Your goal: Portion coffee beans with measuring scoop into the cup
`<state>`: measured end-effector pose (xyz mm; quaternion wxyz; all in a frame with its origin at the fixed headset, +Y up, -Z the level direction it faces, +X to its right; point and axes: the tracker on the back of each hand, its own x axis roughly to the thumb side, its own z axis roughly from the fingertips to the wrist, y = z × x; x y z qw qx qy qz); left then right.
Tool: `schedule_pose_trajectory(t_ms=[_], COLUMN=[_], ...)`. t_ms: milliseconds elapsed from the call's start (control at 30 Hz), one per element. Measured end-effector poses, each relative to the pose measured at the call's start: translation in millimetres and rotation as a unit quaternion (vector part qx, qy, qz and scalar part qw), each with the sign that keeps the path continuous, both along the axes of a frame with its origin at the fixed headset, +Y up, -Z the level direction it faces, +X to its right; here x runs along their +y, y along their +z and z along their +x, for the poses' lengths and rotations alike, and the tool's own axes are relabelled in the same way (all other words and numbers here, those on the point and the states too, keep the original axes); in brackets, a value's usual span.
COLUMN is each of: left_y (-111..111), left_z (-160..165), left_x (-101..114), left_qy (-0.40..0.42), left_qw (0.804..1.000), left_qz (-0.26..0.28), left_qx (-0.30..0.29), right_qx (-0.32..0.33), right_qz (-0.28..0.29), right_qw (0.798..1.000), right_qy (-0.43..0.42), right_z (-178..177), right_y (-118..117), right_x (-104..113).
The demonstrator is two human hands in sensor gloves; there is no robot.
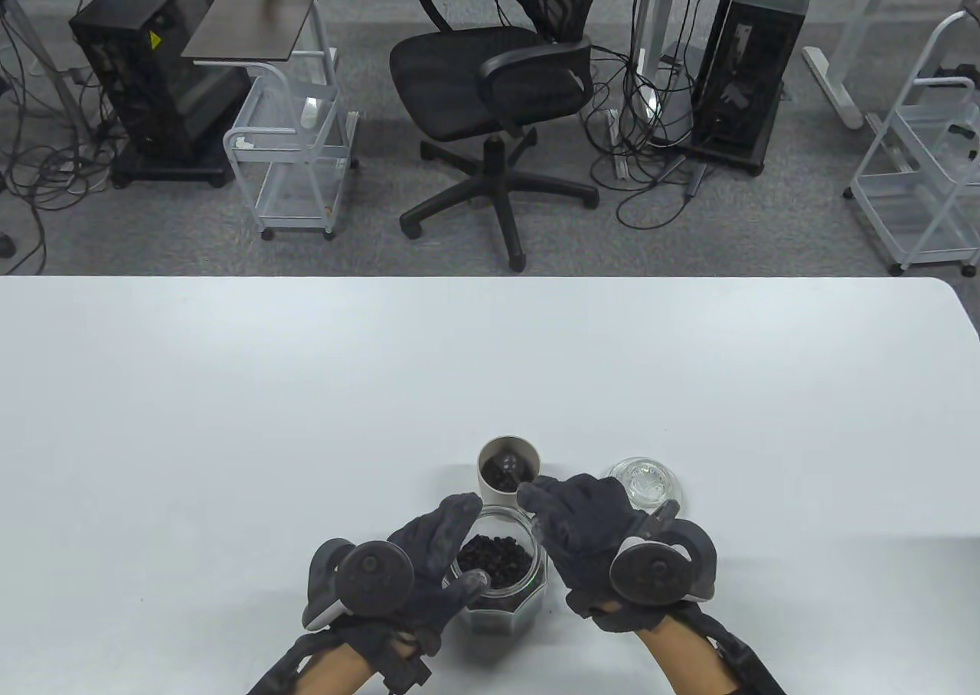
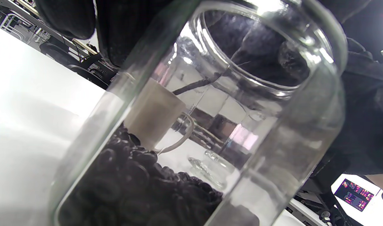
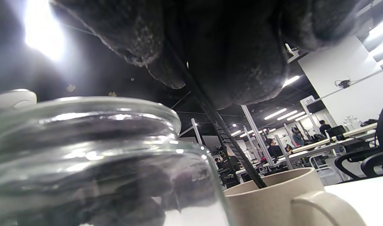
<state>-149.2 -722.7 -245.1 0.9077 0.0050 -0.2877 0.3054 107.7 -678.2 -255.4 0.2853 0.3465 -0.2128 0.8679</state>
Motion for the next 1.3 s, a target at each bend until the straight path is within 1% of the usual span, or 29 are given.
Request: schedule_pose_trajectory(t_ms=[133,300,400,500,600,667,800,900,1067,1133,1200,1267,1300], left_y=[0,0,0,0,0,0,0,0,0,0,0,0,0], left_z=[0,0,0,0,0,0,0,0,0,0,-1,-1,-1], left_x=[0,0,0,0,0,0,0,0,-1,-1,0,0,0], left_qy=[-0.001,-0.001,0.000,0.001,0.001,0.001,0.002,0.000,0.002,0.003,0.002,0.002,0.001], left_qw=[1.000,1.000,1.000,1.000,1.000,1.000,1.000,1.000,1.000,1.000,1.000,1.000,1.000], left_qz=[0.000,0.000,0.000,-0.001,-0.001,-0.001,-0.001,-0.001,-0.001,-0.001,0.000,0.000,0.001], left_qx=[0.000,0.000,0.000,0.000,0.001,0.001,0.000,0.001,0.000,0.000,0.000,-0.001,-0.001], right_qx=[0.001,-0.022,-0.037,-0.061,-0.082,-0.092,-0.098,-0.096,-0.078,-0.073,-0.067,-0.057,-0.053], right_qz=[-0.004,-0.006,-0.024,-0.054,-0.100,-0.139,-0.202,-0.240,-0.302,-0.318,-0.333,-0.350,-0.356], right_qw=[1.000,0.997,0.989,0.974,0.947,0.918,0.865,0.833,0.764,0.744,0.717,0.684,0.671], right_qy=[-0.025,-0.075,-0.138,-0.210,-0.294,-0.359,-0.449,-0.489,-0.565,-0.584,-0.608,-0.637,-0.648], right_z=[2,13,24,37,51,60,74,82,90,93,96,99,102], right_y=[0,-1,-4,-8,-13,-17,-24,-28,-32,-33,-33,-33,-33], right_x=[2,9,11,11,6,1,-10,-17,-27,-29,-32,-35,-36])
